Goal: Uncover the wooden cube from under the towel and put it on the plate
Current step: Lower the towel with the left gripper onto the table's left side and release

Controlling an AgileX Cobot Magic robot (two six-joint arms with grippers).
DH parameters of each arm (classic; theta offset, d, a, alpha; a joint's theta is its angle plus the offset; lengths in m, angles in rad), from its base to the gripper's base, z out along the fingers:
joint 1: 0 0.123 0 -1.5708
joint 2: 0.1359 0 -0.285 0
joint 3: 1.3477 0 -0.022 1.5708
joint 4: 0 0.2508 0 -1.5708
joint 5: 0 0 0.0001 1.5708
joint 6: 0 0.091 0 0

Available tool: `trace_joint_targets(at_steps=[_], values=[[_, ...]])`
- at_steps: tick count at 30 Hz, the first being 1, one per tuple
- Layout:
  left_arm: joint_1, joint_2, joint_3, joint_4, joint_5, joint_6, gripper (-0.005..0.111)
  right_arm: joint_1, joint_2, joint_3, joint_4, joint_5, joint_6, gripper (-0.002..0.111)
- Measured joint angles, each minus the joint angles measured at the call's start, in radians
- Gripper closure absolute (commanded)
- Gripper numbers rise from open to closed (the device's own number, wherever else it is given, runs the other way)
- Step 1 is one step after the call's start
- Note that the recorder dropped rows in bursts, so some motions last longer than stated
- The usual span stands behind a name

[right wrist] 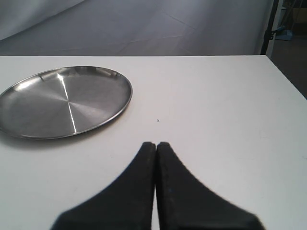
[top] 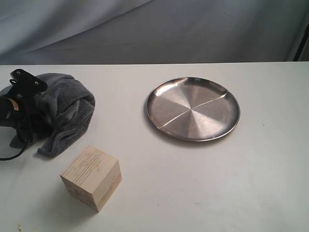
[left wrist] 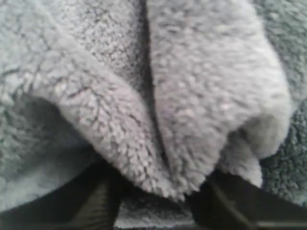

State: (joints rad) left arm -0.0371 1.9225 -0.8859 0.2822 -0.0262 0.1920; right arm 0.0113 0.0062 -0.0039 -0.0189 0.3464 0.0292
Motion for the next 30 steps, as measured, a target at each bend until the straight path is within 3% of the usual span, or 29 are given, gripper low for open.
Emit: trace_joint_targets(at_steps=[1, 5, 15, 30], values=[[0.002, 0.000, 0.000, -0.012, 0.001, -0.002, 0.037, 0.000, 0.000, 0.000, 0.000, 0.000, 0.000, 0.108], [0.002, -0.034, 0.000, -0.049, 0.031, 0.001, 0.043, 0.000, 0.000, 0.000, 0.000, 0.000, 0.000, 0.108], [0.002, -0.272, 0.000, -0.051, 0.139, 0.017, 0.043, 0.000, 0.000, 0.000, 0.000, 0.000, 0.000, 0.108], [0.002, -0.426, 0.058, -0.130, 0.090, 0.008, 0.043, 0.000, 0.000, 0.000, 0.000, 0.000, 0.000, 0.108]])
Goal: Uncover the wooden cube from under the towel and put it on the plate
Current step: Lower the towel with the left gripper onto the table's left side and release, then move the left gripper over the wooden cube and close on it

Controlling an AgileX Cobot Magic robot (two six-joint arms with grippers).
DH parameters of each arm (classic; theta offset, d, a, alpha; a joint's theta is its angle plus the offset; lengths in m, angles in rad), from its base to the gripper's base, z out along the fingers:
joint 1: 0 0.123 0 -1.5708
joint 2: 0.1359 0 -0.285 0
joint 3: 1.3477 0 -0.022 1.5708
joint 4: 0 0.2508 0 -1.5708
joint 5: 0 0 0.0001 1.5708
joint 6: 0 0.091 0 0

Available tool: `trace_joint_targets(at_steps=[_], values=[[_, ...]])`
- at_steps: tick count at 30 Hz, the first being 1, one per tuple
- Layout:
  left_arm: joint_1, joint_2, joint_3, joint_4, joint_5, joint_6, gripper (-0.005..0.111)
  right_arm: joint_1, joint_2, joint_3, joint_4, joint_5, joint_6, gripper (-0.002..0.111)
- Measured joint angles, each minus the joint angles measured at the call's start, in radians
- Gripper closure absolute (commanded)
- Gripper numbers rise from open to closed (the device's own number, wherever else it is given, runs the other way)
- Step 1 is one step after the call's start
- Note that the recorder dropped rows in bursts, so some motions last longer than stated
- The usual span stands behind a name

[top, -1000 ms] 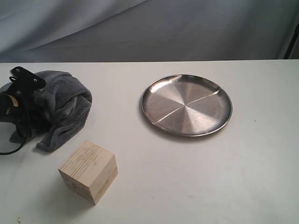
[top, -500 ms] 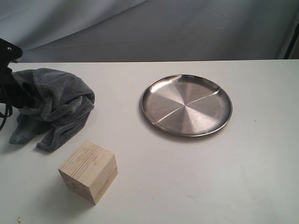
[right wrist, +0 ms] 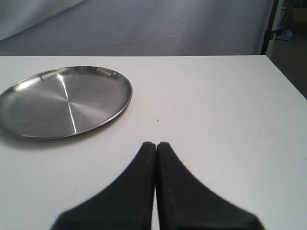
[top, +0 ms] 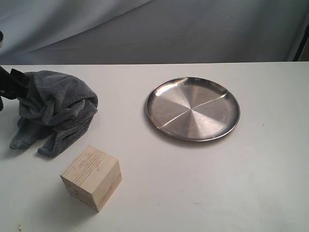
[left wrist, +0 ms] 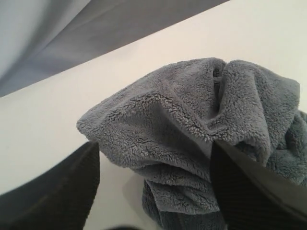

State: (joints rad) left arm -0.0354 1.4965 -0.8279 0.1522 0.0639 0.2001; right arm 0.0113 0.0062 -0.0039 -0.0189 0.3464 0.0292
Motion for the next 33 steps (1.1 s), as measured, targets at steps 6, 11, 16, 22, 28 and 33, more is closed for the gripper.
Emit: trace_joint_targets(at_steps=[6, 11, 16, 22, 28, 33], values=[[-0.068, -0.150, 0.034, -0.003, -0.005, -0.002, 0.043, 0.000, 0.000, 0.000, 0.000, 0.000, 0.000, 0.108], [-0.176, -0.271, 0.062, -0.009, -0.005, -0.002, 0.043, 0.000, 0.000, 0.000, 0.000, 0.000, 0.000, 0.108], [-0.269, -0.392, 0.097, -0.048, -0.003, -0.004, 0.043, 0.000, 0.000, 0.000, 0.000, 0.000, 0.000, 0.108], [-0.330, -0.550, 0.150, -0.080, 0.029, -0.006, 0.043, 0.000, 0.000, 0.000, 0.000, 0.000, 0.000, 0.108], [-0.391, -0.693, 0.194, -0.130, 0.088, -0.007, 0.063, 0.000, 0.000, 0.000, 0.000, 0.000, 0.000, 0.108], [-0.461, -0.796, 0.235, -0.161, 0.155, -0.007, 0.097, 0.000, 0.000, 0.000, 0.000, 0.000, 0.000, 0.108]])
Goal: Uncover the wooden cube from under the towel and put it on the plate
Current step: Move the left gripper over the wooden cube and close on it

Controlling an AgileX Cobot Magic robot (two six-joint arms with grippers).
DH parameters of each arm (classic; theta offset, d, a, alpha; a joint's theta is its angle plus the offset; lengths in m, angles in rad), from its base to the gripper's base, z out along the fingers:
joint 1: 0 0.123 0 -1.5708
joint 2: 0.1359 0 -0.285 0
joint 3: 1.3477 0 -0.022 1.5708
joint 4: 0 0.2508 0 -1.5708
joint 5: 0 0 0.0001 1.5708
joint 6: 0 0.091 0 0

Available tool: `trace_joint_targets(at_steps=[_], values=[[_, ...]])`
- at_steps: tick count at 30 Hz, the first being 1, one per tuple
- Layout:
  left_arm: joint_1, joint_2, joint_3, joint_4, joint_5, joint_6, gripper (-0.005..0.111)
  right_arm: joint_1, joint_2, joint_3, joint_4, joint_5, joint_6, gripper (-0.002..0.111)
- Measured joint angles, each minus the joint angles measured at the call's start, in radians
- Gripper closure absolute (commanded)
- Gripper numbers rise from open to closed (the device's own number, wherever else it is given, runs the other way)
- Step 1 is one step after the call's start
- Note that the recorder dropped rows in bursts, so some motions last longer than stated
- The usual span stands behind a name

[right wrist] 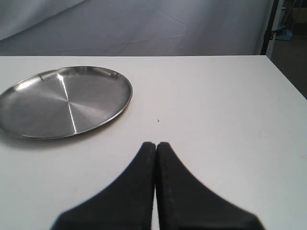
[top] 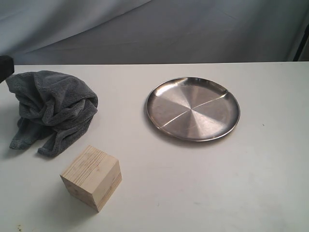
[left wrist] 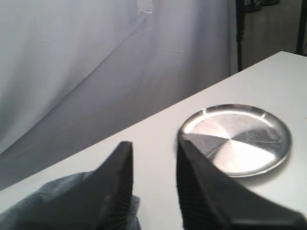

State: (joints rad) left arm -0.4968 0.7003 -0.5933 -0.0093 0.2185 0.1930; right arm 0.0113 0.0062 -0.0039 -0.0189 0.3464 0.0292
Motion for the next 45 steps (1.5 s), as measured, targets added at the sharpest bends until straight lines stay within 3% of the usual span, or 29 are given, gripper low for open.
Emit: trace_joint_targets(at_steps=[2, 15, 20, 33, 38, 43, 45], values=[[-0.023, -0.043, 0.024, -0.016, 0.031, 0.000, 0.107, 0.000, 0.000, 0.000, 0.000, 0.000, 0.000, 0.108], [-0.047, -0.112, 0.109, -0.128, 0.146, 0.000, 0.106, 0.000, 0.000, 0.000, 0.000, 0.000, 0.000, 0.108], [-0.047, -0.020, 0.109, -0.186, 0.206, 0.000, 0.106, 0.000, 0.000, 0.000, 0.000, 0.000, 0.000, 0.108], [-0.047, 0.334, 0.039, -0.238, 0.202, 0.000, 0.103, 0.000, 0.000, 0.000, 0.000, 0.000, 0.000, 0.108], [-0.047, 0.424, 0.005, -0.238, 0.199, 0.025, 0.079, 0.000, 0.000, 0.000, 0.000, 0.000, 0.000, 0.108], [-0.047, 0.464, -0.013, -0.238, 0.195, 0.049, 0.018, 0.000, 0.000, 0.000, 0.000, 0.000, 0.000, 0.108], [-0.047, 0.471, -0.013, -0.238, 0.190, 0.051, 0.002, 0.000, 0.000, 0.000, 0.000, 0.000, 0.000, 0.108]])
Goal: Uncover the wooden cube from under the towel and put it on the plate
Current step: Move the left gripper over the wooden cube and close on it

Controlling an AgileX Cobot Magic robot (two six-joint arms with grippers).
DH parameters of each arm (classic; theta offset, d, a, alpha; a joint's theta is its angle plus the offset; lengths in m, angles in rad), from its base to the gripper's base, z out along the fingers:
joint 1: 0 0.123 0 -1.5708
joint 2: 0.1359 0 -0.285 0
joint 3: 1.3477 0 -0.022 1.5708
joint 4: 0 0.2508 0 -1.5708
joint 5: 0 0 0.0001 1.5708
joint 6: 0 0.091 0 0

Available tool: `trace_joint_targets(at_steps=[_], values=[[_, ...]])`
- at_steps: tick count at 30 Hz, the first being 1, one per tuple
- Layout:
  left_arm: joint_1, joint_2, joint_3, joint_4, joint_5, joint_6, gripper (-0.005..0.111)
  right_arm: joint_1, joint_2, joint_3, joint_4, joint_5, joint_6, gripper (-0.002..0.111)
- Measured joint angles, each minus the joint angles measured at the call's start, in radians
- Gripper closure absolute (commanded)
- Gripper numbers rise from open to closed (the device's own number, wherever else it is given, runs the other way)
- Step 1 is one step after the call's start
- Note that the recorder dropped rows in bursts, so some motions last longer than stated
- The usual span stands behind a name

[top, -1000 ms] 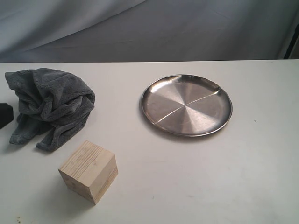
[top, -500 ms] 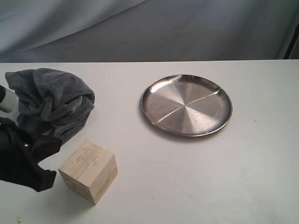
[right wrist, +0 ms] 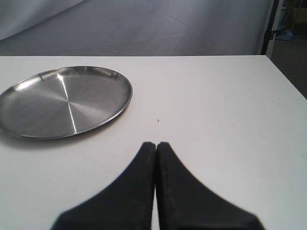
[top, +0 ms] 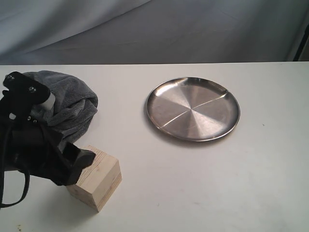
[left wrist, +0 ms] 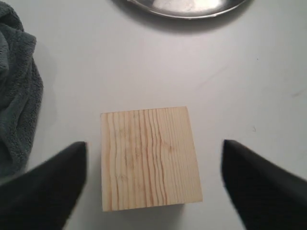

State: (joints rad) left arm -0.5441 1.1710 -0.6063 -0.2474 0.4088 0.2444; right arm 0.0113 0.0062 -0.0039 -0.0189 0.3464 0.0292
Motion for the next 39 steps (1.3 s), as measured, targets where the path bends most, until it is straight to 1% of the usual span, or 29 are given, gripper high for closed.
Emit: trace_joint_targets(at_steps=[11, 21, 27, 35, 39], values=[[0.000, 0.061, 0.000, 0.000, -0.044, 0.019, 0.002, 0.000, 0.000, 0.000, 0.000, 0.000, 0.000, 0.108], [0.000, 0.079, 0.000, 0.000, -0.042, 0.031, 0.002, 0.000, 0.000, 0.000, 0.000, 0.000, 0.000, 0.108], [0.000, 0.177, -0.015, 0.000, -0.040, 0.042, 0.002, 0.000, 0.000, 0.000, 0.000, 0.000, 0.000, 0.108], [0.000, 0.321, -0.091, 0.021, -0.042, 0.046, 0.002, 0.000, 0.000, 0.000, 0.000, 0.000, 0.000, 0.108], [-0.002, 0.397, -0.108, 0.063, -0.042, 0.046, 0.002, 0.000, 0.000, 0.000, 0.000, 0.000, 0.000, 0.108]])
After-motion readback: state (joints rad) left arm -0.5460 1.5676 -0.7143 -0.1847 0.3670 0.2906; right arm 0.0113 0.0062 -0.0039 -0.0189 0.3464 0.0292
